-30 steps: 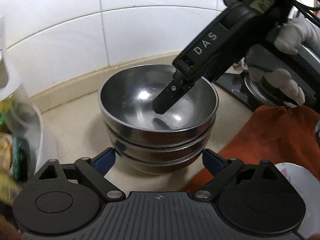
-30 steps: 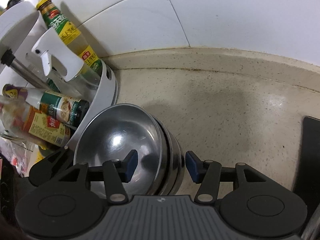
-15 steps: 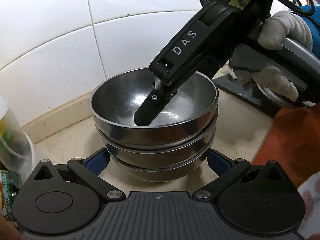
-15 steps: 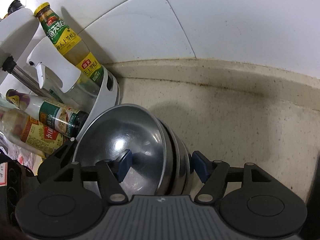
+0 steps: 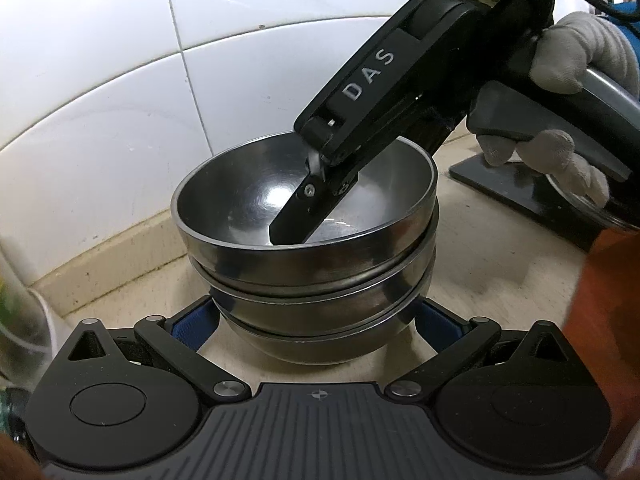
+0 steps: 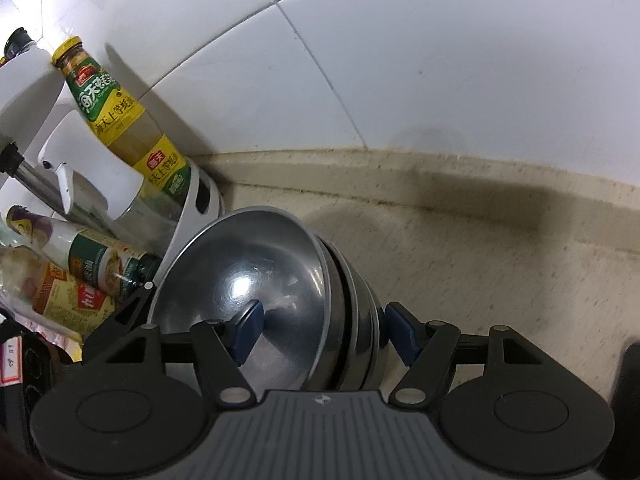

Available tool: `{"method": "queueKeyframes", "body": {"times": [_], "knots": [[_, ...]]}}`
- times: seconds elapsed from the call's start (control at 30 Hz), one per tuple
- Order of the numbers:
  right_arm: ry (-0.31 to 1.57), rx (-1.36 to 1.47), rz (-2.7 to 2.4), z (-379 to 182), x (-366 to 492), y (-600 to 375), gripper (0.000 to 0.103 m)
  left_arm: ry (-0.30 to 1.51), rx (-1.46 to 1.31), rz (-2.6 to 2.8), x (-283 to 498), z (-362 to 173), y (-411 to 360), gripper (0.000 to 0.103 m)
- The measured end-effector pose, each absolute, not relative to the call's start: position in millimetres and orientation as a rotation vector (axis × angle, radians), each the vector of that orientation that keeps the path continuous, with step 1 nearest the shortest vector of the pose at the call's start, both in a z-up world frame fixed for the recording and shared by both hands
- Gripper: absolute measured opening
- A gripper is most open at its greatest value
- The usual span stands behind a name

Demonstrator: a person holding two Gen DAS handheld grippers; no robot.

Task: Organize plates and bowls
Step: 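Carry the bowl stack with both grippers toward the plates on the red towel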

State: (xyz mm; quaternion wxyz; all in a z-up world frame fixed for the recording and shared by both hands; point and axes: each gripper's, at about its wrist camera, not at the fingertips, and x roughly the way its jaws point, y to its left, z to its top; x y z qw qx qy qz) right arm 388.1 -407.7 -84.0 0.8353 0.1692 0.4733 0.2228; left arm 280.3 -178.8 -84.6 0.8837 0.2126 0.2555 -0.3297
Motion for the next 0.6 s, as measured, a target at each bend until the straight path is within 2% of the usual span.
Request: {"method": "queueKeyframes", "body": {"times": [0.6], "knots": [[0.971, 0.353, 0.437, -85.5, 403.5, -408.3, 0.068, 0.542, 0.459, -0.644, 284.0, -107.3, -209.1, 0.103]]}}
